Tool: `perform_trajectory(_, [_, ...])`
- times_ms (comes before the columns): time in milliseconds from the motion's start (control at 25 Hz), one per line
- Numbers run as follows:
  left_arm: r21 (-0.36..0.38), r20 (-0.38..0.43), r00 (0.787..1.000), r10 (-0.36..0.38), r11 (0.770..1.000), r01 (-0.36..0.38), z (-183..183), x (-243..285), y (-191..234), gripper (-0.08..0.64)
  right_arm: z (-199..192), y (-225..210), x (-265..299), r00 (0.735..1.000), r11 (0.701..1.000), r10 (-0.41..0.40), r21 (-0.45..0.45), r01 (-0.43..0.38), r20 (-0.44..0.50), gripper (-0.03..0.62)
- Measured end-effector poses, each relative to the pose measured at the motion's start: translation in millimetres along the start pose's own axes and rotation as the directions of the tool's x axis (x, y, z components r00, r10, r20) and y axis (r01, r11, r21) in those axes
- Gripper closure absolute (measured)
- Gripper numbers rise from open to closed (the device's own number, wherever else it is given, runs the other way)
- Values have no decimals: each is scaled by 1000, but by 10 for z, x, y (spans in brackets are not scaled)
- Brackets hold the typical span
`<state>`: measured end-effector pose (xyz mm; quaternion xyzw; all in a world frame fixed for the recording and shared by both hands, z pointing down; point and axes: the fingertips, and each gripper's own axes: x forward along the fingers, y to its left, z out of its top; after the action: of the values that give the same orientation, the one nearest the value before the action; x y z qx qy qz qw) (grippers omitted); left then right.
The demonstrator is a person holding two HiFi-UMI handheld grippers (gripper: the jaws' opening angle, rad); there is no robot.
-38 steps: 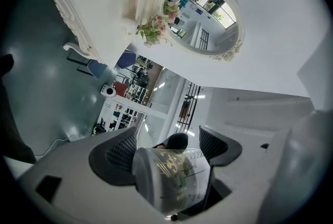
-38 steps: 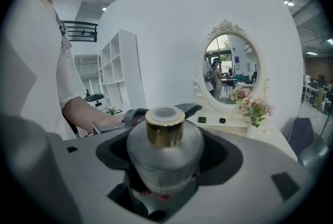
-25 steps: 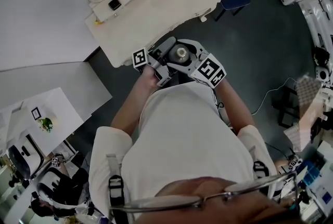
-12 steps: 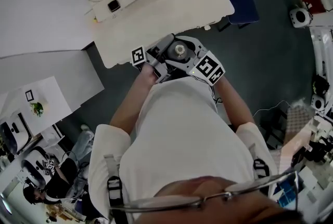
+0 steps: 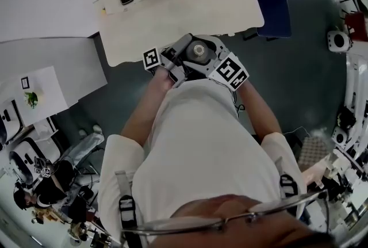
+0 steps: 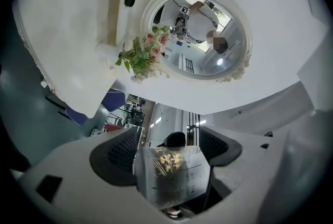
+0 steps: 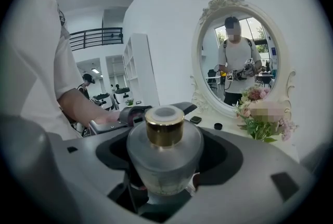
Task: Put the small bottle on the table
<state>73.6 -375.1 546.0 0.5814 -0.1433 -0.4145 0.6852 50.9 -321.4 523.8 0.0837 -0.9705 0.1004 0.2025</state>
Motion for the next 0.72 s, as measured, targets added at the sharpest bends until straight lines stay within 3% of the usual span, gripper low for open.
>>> perform_trajectory(280, [9,91,996,24,1000,-25,213,-122,98,187,-118,-255,110,999,999,32,25,-32,-22,245])
perform_trajectory(440, [45,147,984,100,993,-108,419,-322,262,187,-192,-422,210,999,998,37,59,-36,-18,245])
perform_trajectory(720, [40,206,962,182,980,-194,790,-628,597,187,-461,-783,491,999,995,-24,97,28,-37,245])
